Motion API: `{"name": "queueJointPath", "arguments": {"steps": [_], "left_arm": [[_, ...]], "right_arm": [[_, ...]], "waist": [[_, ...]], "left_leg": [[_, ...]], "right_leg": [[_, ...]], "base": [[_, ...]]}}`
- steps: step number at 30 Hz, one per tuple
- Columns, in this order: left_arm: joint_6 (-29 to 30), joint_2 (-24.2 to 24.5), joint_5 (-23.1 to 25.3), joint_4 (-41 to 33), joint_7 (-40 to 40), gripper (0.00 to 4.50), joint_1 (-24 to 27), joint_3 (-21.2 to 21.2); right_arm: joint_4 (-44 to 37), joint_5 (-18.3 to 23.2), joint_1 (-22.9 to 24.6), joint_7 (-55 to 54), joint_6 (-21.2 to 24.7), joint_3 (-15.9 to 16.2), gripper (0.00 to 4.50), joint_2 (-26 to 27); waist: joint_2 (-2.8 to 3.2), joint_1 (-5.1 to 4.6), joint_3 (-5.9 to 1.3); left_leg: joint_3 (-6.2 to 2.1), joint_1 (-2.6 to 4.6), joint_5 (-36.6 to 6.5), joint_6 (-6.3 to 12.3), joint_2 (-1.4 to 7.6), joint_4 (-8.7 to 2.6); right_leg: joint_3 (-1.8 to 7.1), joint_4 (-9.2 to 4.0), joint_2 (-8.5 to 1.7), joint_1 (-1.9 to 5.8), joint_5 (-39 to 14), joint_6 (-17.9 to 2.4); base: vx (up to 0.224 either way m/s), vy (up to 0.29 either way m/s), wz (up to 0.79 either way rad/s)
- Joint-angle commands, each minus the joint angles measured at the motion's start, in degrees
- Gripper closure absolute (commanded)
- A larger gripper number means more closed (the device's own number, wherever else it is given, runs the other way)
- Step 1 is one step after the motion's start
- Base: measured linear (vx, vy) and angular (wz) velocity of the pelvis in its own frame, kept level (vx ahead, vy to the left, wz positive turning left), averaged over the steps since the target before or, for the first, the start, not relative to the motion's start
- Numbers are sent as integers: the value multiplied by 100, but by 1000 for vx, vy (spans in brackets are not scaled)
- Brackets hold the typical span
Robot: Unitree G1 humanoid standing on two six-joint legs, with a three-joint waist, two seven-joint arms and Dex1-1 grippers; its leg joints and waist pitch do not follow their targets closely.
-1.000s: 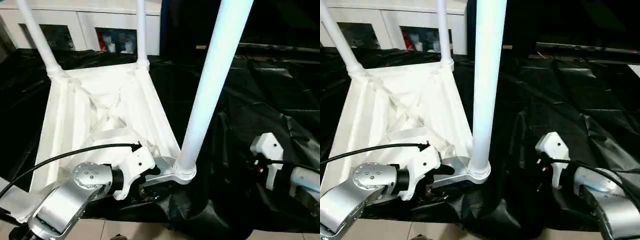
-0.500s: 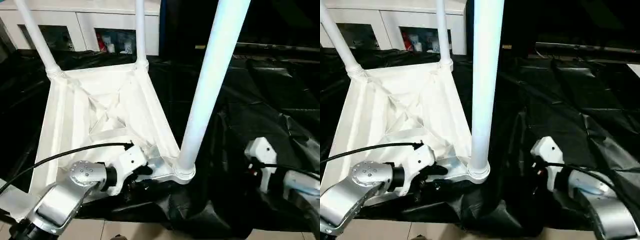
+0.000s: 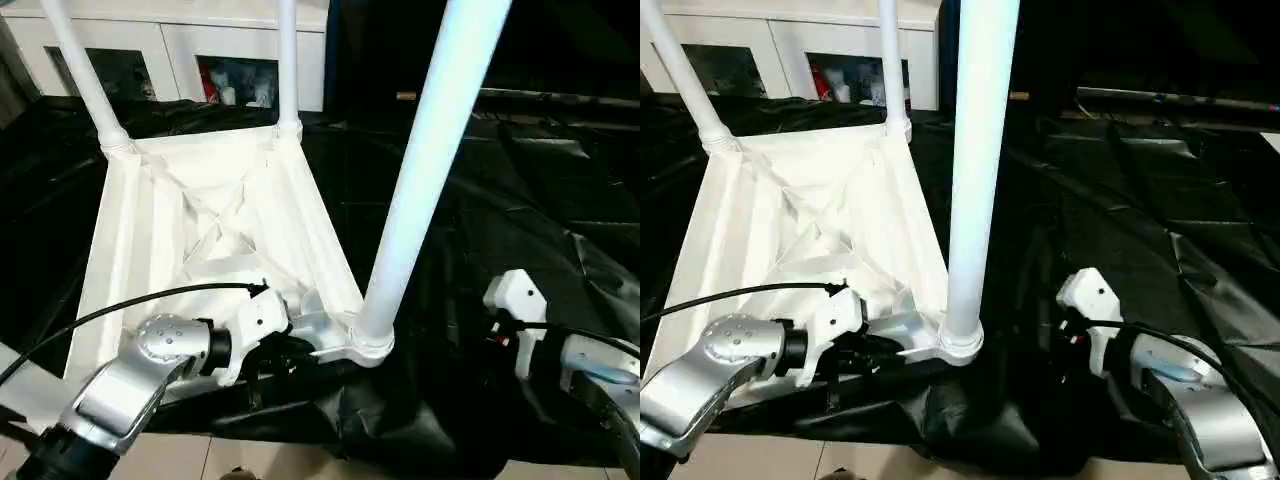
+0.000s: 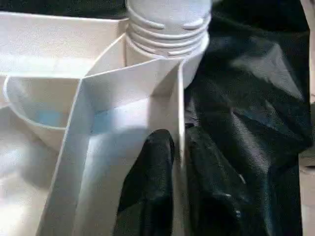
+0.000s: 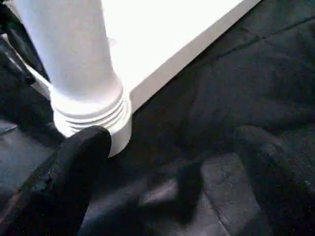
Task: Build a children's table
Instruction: Rotate leg to tighten
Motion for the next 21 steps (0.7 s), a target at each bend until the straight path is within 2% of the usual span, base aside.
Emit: {"name": "queueJointPath", "arguments": {"steps": [1, 3, 4, 7, 8, 9, 10, 11, 12, 14, 15, 16, 17, 18, 19, 20, 21], "left_arm": [[-157, 167, 413, 427, 12, 424, -180, -45], [-202, 196, 495, 568, -99, 431, -294, -119], [-292, 199, 567, 712, -195, 433, -401, -183], [-430, 158, 621, 899, -229, 442, -515, -225], [-571, 87, 640, 1104, -247, 442, -636, -242], [-785, -34, 669, 1439, -231, 442, -841, -252], [-785, -34, 669, 1439, -231, 442, -841, -252], [-1053, -219, 697, 1915, -215, 442, -1165, -261], [-1114, -280, 702, 2054, -217, 442, -1273, -259], [-1077, -422, 594, 2122, -302, 442, -1432, -200], [-1057, -445, 567, 2112, -319, 442, -1450, -189], [-1001, -528, 488, 2088, -359, 442, -1493, -149], [-1010, -573, 464, 2116, -381, 442, -1517, -131], [-1041, -607, 475, 2156, -379, 442, -1543, -135], [-1067, -630, 489, 2192, -382, 442, -1559, -146], [-1136, -655, 509, 2273, -400, 442, -1591, -169], [-1136, -655, 509, 2273, -400, 442, -1591, -169]], "right_arm": [[-19, -11, -85, 26, -42, 8, 0, -21], [-5, 6, -106, 39, -37, -1, 0, -25], [30, 24, -139, 44, -43, 5, 0, -16], [79, 37, -175, 50, -58, 29, 0, 12], [130, 35, -198, 72, -87, 68, 0, 43], [215, 19, -238, 117, -139, 123, 0, 86], [215, 19, -238, 117, -139, 123, 0, 86], [354, 18, -321, 185, -187, 186, 0, 153], [403, 29, -358, 206, -188, 198, 0, 175], [501, 46, -507, 205, -165, 247, 0, 272], [518, 41, -540, 197, -164, 261, 0, 295], [562, 65, -647, 211, -134, 323, 0, 384], [582, 89, -695, 232, -117, 355, 0, 423], [621, 57, -747, 241, -144, 407, 0, 450], [700, -36, -806, 219, -218, 473, 0, 476], [820, -150, -876, 208, -331, 539, 0, 494], [820, -150, -876, 208, -331, 539, 0, 494]], "waist": [[-33, 6, -300], [-20, 11, -287], [-32, 8, -264], [-42, 16, -259], [-39, 14, -257], [-60, 27, -242], [-46, 23, -248], [-49, 46, -255], [-50, 49, -255], [-68, 71, -266], [-66, 73, -269], [-96, 69, -272], [-90, 73, -278], [-118, 74, -283], [-105, 74, -292], [-142, 74, -309], [-135, 87, -313]], "left_leg": [[34, 48, -418, 309, 67, -366], [29, 46, -557, 239, 69, -387], [30, 42, -709, 172, 68, -407], [35, 60, -818, 135, 70, -410], [34, 57, -837, 116, 74, -418], [38, 63, -892, 119, 65, -428], [38, 73, -928, 98, 69, -429], [43, 84, -935, 97, 72, -420], [49, 85, -960, 98, 66, -421], [33, 56, -900, 67, 80, -440], [35, 59, -899, 61, 79, -438], [38, 62, -896, 64, 88, -437], [37, 55, -852, 89, 88, -439], [42, 48, -753, 129, 84, -431], [44, 50, -680, 150, 89, -422], [60, 49, -533, 209, 86, -400], [64, 36, -445, 234, 75, -389]], "right_leg": [[181, -449, -301, 204, 475, -1129], [176, -464, -313, 203, 235, -1110], [175, -491, -319, 189, -49, -1093], [190, -515, -331, 172, -332, -1088], [192, -511, -333, 176, -345, -1091], [191, -541, -332, 153, -496, -1058], [192, -536, -333, 151, -535, -1069], [195, -542, -343, 137, -526, -1091], [196, -547, -340, 134, -556, -1106], [181, -524, -361, 166, -507, -1101], [183, -521, -364, 158, -504, -1106], [184, -516, -363, 155, -455, -1122], [182, -501, -366, 154, -328, -1156], [182, -482, -358, 156, -184, -1173], [183, -472, -358, 152, -65, -1186], [176, -452, -349, 147, 198, -1230], [178, -435, -344, 154, 324, -1248]], "base": [[0, 0, 0], [0, 0, 0], [0, 0, 0], [0, 0, 0], [0, 0, 0], [0, 0, 0], [0, 0, 0], [0, 0, 0], [0, 0, 0], [0, 0, 0], [0, 0, 0], [0, 0, 0], [0, 0, 0], [0, 0, 0], [0, 0, 0], [0, 0, 0], [0, 0, 0]]}}
